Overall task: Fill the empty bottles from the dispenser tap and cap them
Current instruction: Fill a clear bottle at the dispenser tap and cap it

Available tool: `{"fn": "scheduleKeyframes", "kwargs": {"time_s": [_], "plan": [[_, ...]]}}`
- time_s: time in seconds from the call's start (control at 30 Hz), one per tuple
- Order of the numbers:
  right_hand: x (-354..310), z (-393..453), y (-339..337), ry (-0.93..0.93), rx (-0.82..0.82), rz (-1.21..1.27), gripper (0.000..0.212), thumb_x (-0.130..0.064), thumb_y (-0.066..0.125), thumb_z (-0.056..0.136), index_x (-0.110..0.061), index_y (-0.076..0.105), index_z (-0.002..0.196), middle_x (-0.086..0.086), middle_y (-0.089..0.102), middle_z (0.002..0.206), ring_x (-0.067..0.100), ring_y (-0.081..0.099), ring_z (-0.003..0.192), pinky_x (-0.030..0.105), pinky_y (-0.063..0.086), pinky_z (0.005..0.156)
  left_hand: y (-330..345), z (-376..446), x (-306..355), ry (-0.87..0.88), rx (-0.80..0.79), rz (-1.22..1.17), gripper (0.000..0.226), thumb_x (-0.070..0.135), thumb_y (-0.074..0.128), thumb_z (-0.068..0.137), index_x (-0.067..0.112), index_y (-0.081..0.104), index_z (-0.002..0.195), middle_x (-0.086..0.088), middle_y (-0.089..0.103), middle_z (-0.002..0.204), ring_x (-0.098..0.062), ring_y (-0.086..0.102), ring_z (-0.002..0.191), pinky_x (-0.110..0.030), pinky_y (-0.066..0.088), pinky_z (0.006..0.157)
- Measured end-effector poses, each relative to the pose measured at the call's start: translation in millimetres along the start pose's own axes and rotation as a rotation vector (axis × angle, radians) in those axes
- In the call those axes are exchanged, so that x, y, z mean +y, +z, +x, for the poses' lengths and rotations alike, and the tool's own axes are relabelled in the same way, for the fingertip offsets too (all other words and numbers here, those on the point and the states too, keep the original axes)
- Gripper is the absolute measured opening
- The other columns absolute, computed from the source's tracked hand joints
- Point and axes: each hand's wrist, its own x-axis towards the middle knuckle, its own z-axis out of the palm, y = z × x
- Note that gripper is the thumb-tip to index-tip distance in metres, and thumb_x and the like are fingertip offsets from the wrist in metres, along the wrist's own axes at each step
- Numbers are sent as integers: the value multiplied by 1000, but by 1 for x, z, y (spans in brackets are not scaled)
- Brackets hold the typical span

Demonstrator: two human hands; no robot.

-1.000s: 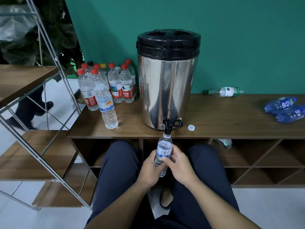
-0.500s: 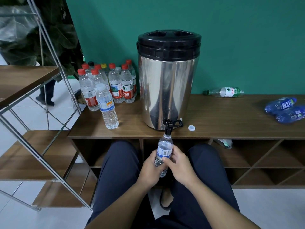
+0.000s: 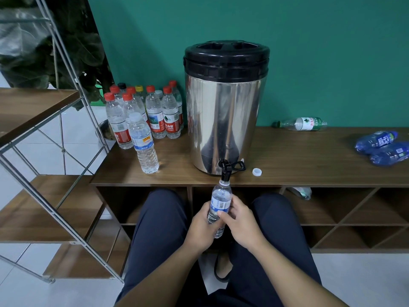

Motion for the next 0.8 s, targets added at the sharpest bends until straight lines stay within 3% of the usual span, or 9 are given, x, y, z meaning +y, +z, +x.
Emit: {"fn": "scheduleKeyframes", "kwargs": {"time_s": [0.8], "plan": [[1, 0, 0, 6, 7, 0, 57, -2, 77, 101, -27, 62, 150, -12, 79, 132, 9, 74, 125, 43, 59, 113, 0, 0, 0, -1, -1, 11, 43, 21, 81, 100, 34, 67, 139, 9, 80, 123, -11, 77, 114, -44, 61, 105]]}}
